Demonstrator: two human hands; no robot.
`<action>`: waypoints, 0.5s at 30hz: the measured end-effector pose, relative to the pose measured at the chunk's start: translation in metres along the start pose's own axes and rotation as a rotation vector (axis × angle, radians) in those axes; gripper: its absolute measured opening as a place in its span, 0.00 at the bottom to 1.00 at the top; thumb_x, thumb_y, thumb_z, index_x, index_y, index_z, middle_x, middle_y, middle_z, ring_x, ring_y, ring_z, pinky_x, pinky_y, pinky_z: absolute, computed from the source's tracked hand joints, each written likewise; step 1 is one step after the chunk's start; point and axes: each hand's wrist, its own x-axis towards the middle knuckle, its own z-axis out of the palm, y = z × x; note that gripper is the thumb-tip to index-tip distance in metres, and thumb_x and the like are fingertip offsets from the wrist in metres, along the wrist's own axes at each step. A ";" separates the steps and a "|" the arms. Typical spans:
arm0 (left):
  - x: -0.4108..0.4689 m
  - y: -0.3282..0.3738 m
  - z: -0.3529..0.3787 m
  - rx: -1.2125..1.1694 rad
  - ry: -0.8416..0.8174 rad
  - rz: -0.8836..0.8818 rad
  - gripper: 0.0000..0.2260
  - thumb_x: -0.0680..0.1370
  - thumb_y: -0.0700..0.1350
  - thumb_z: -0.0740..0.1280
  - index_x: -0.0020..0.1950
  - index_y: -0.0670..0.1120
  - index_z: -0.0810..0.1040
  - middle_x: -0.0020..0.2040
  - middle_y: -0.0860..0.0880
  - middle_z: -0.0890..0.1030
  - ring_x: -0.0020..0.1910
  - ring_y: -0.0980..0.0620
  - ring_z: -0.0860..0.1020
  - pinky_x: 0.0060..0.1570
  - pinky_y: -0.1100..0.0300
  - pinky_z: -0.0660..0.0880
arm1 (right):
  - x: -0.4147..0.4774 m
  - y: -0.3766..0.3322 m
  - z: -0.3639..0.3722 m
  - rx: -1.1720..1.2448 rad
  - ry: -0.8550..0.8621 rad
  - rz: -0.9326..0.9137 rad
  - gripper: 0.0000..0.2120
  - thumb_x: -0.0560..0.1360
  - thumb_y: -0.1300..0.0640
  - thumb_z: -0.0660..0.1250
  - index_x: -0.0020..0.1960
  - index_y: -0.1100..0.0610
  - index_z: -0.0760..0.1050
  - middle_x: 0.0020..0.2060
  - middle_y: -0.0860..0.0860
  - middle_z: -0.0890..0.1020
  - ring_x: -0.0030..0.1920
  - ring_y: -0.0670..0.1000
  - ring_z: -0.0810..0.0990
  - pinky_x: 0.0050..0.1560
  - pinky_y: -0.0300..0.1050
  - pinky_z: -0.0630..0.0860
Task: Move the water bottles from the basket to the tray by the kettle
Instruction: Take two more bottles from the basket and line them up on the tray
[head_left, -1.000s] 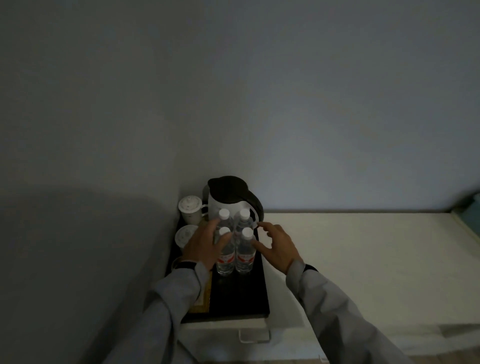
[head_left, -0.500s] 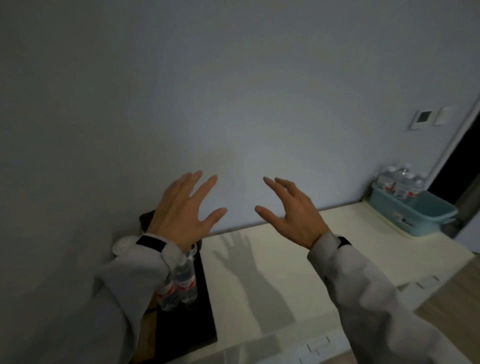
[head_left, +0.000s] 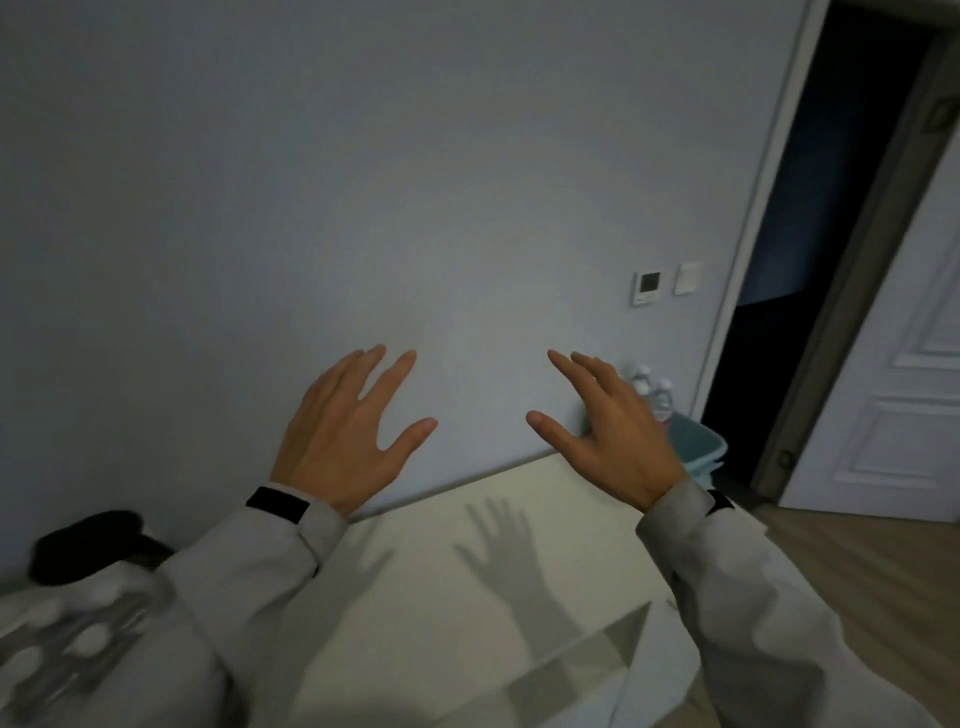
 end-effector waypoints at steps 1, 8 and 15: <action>0.009 0.013 0.011 -0.018 -0.005 0.004 0.32 0.76 0.68 0.56 0.77 0.58 0.58 0.77 0.47 0.64 0.75 0.45 0.62 0.73 0.47 0.61 | 0.002 0.015 -0.008 -0.007 0.007 0.014 0.35 0.74 0.29 0.58 0.76 0.39 0.55 0.76 0.48 0.64 0.77 0.54 0.60 0.74 0.59 0.63; 0.086 0.093 0.110 -0.119 -0.030 0.038 0.32 0.75 0.68 0.56 0.77 0.58 0.58 0.76 0.49 0.64 0.74 0.47 0.62 0.72 0.47 0.63 | 0.018 0.140 -0.046 -0.094 0.022 0.093 0.34 0.75 0.33 0.62 0.76 0.44 0.59 0.74 0.50 0.67 0.75 0.54 0.65 0.72 0.59 0.66; 0.182 0.154 0.224 -0.199 -0.029 0.018 0.31 0.76 0.68 0.57 0.76 0.57 0.59 0.75 0.47 0.66 0.73 0.45 0.65 0.70 0.47 0.66 | 0.076 0.273 -0.076 -0.219 -0.031 0.127 0.35 0.75 0.32 0.61 0.77 0.44 0.58 0.75 0.51 0.67 0.75 0.55 0.65 0.71 0.58 0.67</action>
